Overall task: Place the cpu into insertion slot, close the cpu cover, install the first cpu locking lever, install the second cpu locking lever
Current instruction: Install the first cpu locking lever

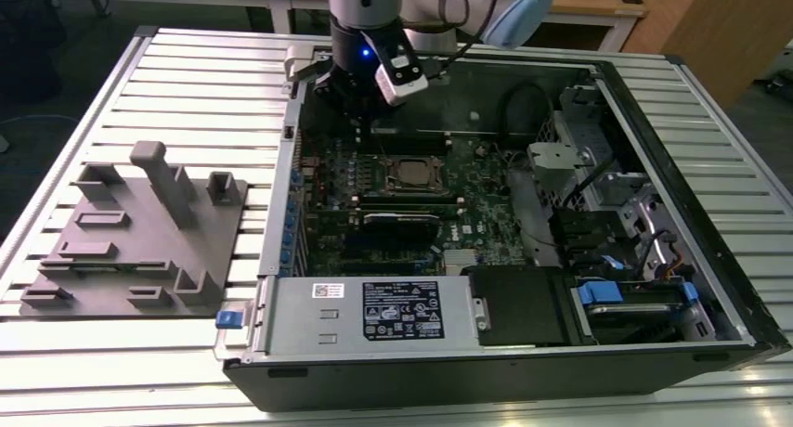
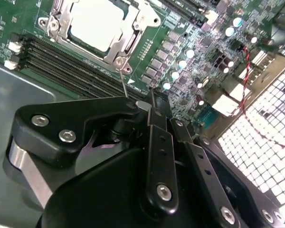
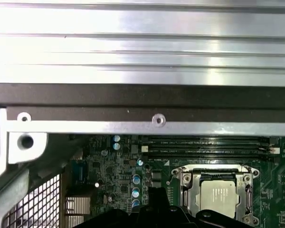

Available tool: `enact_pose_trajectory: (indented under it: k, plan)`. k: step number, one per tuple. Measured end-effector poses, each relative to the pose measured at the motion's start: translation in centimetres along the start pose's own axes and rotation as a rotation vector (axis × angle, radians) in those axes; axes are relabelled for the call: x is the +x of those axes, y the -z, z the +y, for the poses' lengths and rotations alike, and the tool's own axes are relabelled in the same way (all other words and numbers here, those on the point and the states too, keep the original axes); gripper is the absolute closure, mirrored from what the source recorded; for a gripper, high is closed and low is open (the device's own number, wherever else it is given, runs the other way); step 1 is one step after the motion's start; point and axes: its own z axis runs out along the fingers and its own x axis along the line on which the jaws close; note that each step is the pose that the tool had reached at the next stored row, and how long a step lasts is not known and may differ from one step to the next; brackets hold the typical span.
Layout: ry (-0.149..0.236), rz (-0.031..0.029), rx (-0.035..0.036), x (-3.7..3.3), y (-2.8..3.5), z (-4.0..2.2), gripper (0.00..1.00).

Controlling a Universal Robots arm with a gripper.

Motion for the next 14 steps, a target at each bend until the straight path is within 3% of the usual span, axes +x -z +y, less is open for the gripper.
enact_pose_trajectory:
  k: [7, 14]
  plan:
    - [0.0, -0.0002, 0.0, 0.04, 0.0, 0.83, 0.89]
    - [0.0, -0.0001, 0.0001, -0.24, 0.0, 0.93, 0.89]
